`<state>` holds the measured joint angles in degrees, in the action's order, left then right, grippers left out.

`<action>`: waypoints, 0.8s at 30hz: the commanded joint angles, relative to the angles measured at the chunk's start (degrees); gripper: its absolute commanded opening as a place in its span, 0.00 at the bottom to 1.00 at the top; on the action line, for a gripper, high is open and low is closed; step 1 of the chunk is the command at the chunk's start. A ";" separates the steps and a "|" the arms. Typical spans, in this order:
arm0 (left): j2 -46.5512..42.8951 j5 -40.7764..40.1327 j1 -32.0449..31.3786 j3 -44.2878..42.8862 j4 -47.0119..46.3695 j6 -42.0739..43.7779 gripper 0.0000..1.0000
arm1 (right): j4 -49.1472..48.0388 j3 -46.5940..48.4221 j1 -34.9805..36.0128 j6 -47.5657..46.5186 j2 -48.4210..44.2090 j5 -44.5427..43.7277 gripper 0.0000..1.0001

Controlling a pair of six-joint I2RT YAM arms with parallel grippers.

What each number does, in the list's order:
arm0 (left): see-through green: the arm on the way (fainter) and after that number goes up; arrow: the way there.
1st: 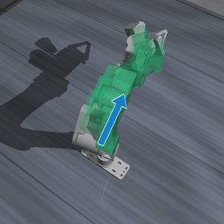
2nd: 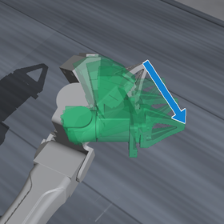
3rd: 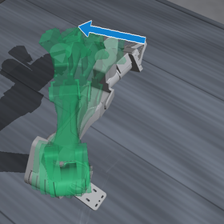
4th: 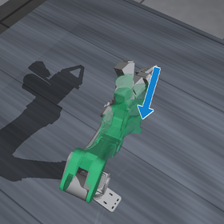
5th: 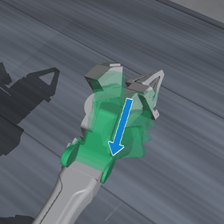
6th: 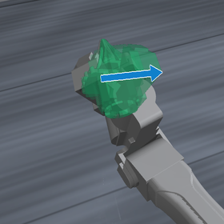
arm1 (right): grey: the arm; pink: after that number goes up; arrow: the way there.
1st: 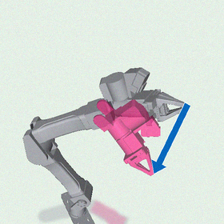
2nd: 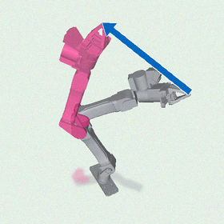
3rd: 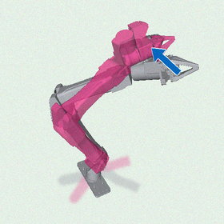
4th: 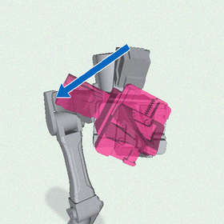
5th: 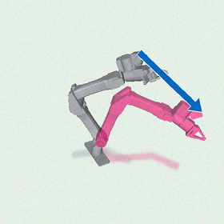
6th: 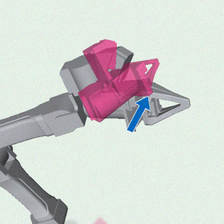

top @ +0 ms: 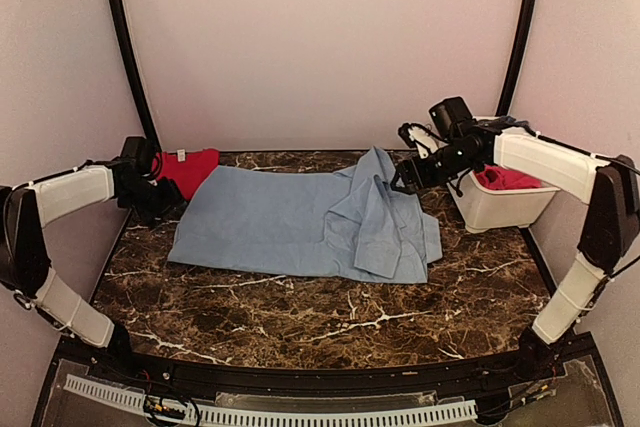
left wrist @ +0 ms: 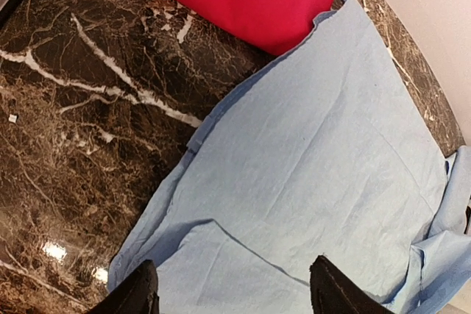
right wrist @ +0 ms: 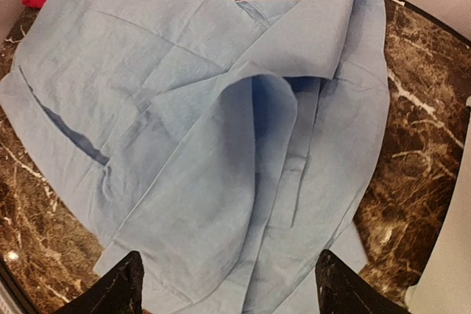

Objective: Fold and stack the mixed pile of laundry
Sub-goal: Fold the flattened shirt at the center of the board.

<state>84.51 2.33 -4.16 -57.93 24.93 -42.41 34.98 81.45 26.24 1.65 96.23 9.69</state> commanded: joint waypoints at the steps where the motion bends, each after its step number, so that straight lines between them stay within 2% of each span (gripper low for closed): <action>1: -4.77 2.29 0.05 6.34 1.95 0.74 0.72 | -3.35 -13.04 0.48 10.02 -10.70 8.88 0.74; 3: -5.72 2.69 0.14 8.72 1.36 0.07 0.76 | -5.50 -20.41 0.51 13.85 -14.63 10.22 0.71; 8: -5.20 4.39 0.27 12.84 0.57 -2.09 0.78 | -8.69 -29.79 0.57 19.12 -16.72 9.86 0.66; 12: -4.91 4.24 0.44 14.91 0.10 -4.24 0.78 | -8.89 -34.01 0.56 22.76 -17.23 7.41 0.63; 18: -8.30 0.80 0.52 16.40 0.71 -4.33 0.79 | -10.58 -38.97 0.55 27.28 -18.73 4.51 0.65; 24: -8.58 0.53 2.43 17.32 -1.25 -3.05 0.81 | -14.24 -40.22 0.57 28.30 -15.67 5.73 0.64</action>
<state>77.08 3.84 -3.03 -41.89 25.04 -46.30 25.43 41.76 26.63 27.99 79.09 15.57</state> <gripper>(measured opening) 0.813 0.649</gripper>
